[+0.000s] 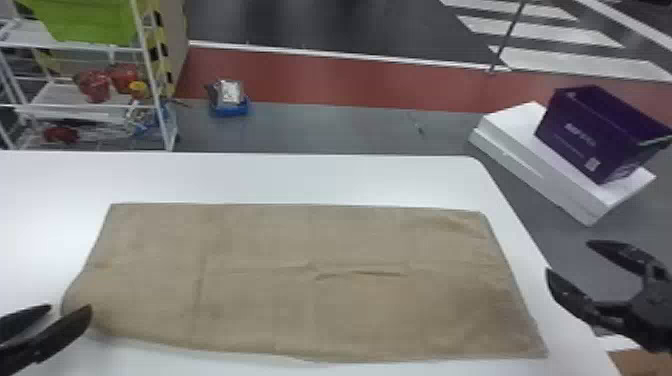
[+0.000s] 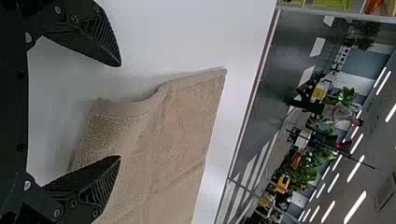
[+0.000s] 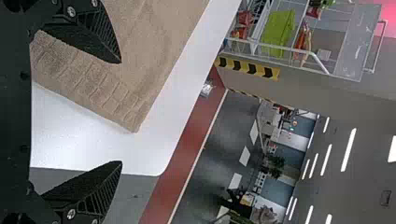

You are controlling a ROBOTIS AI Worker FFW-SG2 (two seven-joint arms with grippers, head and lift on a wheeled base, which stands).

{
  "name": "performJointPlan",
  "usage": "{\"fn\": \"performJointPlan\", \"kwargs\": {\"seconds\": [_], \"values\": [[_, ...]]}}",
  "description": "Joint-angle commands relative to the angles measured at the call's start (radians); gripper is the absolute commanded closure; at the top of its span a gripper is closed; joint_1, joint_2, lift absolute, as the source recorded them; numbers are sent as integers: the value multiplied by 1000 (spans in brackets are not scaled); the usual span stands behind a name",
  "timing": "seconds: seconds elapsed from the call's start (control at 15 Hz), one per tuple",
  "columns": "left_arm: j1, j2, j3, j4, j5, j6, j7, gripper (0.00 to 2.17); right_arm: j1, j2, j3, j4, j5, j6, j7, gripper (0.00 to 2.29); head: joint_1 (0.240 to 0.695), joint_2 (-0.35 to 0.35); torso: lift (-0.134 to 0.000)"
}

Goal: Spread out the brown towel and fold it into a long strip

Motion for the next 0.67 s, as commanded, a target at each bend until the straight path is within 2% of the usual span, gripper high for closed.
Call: {"fn": "performJointPlan", "kwargs": {"seconds": [0.0, 0.2, 0.47, 0.6], "values": [[5, -1, 0, -10, 7, 14, -2, 404, -2, 0, 1, 4, 0, 0, 0, 127, 695, -201, -123], [41, -4, 3, -76, 19, 60, -13, 998, -3, 0, -12, 5, -6, 0, 0, 127, 695, -205, -123], [110, -19, 9, -269, 22, 269, -11, 1008, -3, 0, -21, 5, -17, 3, -3, 127, 695, -233, -123], [142, -20, 29, -366, 54, 395, -16, 1004, -2, 0, -19, 5, -21, 0, -6, 127, 695, -254, -123]]}}
